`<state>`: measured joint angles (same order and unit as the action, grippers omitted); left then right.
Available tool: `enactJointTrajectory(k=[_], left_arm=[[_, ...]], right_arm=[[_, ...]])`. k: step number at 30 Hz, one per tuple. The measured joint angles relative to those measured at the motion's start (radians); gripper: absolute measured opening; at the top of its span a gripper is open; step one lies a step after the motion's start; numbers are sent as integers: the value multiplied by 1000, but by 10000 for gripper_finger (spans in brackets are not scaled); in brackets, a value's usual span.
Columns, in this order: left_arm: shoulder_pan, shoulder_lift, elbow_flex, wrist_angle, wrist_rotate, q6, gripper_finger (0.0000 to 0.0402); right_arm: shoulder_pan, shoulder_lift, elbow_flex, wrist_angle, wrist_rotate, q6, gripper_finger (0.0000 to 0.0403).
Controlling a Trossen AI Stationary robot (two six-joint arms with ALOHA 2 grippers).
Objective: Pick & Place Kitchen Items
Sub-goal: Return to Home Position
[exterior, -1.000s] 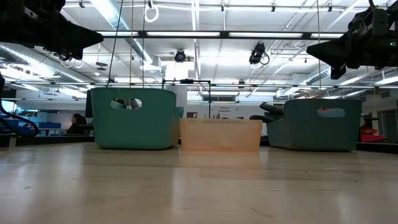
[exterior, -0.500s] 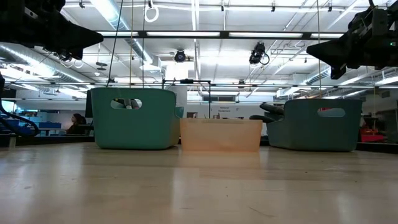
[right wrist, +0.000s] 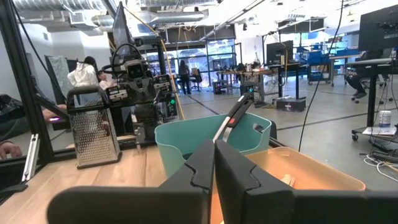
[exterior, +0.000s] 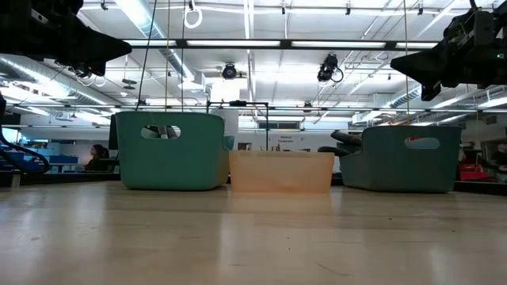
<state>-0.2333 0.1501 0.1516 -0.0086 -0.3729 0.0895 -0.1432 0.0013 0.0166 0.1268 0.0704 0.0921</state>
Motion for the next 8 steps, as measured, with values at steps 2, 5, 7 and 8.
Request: enactJointTrajectory(k=[2, 5, 7, 8], left_arm=[[0, 0, 0, 0, 0, 0, 32], [0, 0, 0, 0, 0, 0, 32], [0, 0, 0, 0, 0, 0, 32], [0, 0, 0, 0, 0, 0, 32]], right_arm=[[0, 0, 0, 0, 0, 0, 22], [0, 0, 0, 0, 0, 0, 22], [0, 0, 0, 0, 0, 0, 22], [0, 0, 0, 0, 0, 0, 22]])
